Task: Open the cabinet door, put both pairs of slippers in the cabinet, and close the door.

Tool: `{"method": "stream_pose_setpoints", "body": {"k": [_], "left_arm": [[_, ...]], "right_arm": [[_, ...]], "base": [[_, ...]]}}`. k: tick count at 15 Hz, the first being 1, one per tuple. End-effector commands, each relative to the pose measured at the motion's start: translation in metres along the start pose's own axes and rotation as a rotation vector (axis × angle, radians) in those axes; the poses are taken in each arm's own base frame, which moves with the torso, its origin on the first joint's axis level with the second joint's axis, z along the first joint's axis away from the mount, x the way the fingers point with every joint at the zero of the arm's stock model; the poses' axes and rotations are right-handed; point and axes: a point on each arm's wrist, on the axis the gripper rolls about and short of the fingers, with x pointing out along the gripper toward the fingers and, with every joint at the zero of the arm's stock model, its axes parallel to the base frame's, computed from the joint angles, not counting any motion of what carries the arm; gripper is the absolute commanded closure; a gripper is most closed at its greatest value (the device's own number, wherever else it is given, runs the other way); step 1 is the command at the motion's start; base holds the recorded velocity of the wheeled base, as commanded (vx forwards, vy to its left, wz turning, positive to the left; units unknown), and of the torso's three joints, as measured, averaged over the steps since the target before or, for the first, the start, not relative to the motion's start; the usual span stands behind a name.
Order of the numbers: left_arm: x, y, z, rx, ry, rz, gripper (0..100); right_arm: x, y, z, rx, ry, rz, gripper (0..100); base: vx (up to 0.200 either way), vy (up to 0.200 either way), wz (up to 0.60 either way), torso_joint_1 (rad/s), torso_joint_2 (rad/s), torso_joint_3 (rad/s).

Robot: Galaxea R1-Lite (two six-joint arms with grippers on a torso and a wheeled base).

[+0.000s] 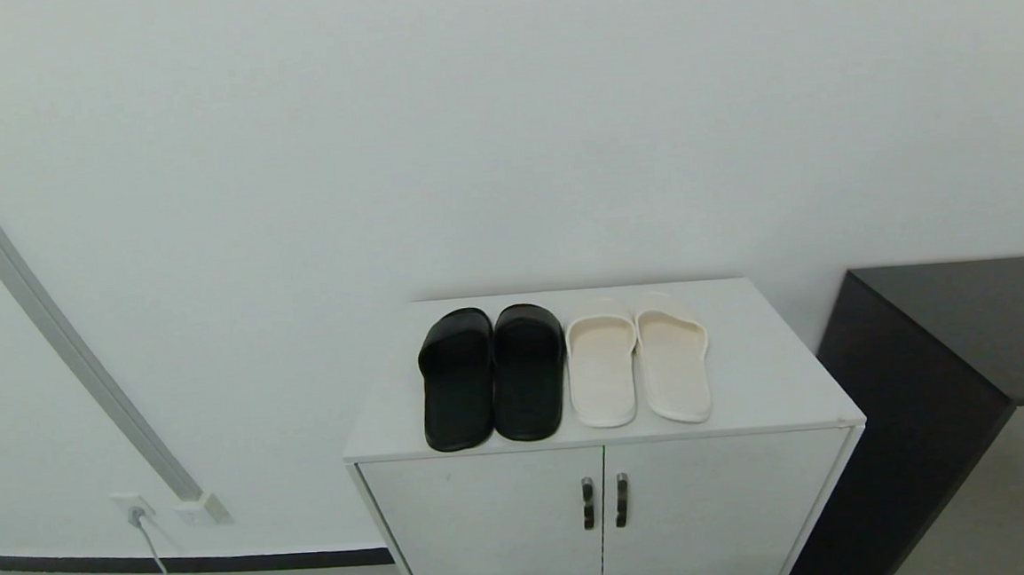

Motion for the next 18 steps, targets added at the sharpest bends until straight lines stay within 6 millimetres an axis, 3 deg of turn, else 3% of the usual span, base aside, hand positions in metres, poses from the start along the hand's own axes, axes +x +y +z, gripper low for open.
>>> {"method": "stream_pose_setpoints", "body": {"k": [1, 2, 3, 7, 10, 15, 18], "left_arm": [[0.000, 0.000, 0.000, -0.001, 0.001, 0.001, 100], [0.000, 0.000, 0.000, -0.001, 0.001, 0.001, 100], [0.000, 0.000, 0.000, -0.001, 0.001, 0.001, 100], [0.000, 0.000, 0.000, 0.001, 0.001, 0.001, 100], [0.000, 0.000, 0.000, 0.004, 0.003, 0.001, 100], [0.000, 0.000, 0.000, 0.004, 0.003, 0.002, 100], [0.000, 0.000, 0.000, 0.004, 0.003, 0.001, 100]], "right_arm": [[0.071, 0.009, 0.007, 0.015, 0.141, 0.084, 0], [0.073, 0.010, 0.008, 0.019, 0.141, 0.085, 0], [0.096, 0.026, 0.023, 0.044, 0.138, 0.094, 0], [0.144, 0.072, 0.044, 0.041, 0.095, -0.004, 0], [0.164, 0.110, 0.055, 0.023, 0.069, 0.038, 0], [0.187, 0.166, 0.032, -0.026, 0.094, -0.002, 0], [0.211, 0.180, 0.010, -0.005, 0.115, -0.054, 0]], "base": [[0.000, 0.000, 0.00, 0.000, 0.00, 0.000], [0.000, 0.000, 0.00, 0.000, 0.00, 0.000], [0.000, 0.000, 0.00, 0.000, 0.00, 0.000], [0.000, 0.000, 0.00, 0.000, 0.00, 0.000], [0.000, 0.000, 0.00, 0.000, 0.00, 0.000], [0.000, 0.000, 0.00, 0.000, 0.00, 0.000], [0.000, 0.000, 0.00, 0.000, 0.00, 0.000]]}}
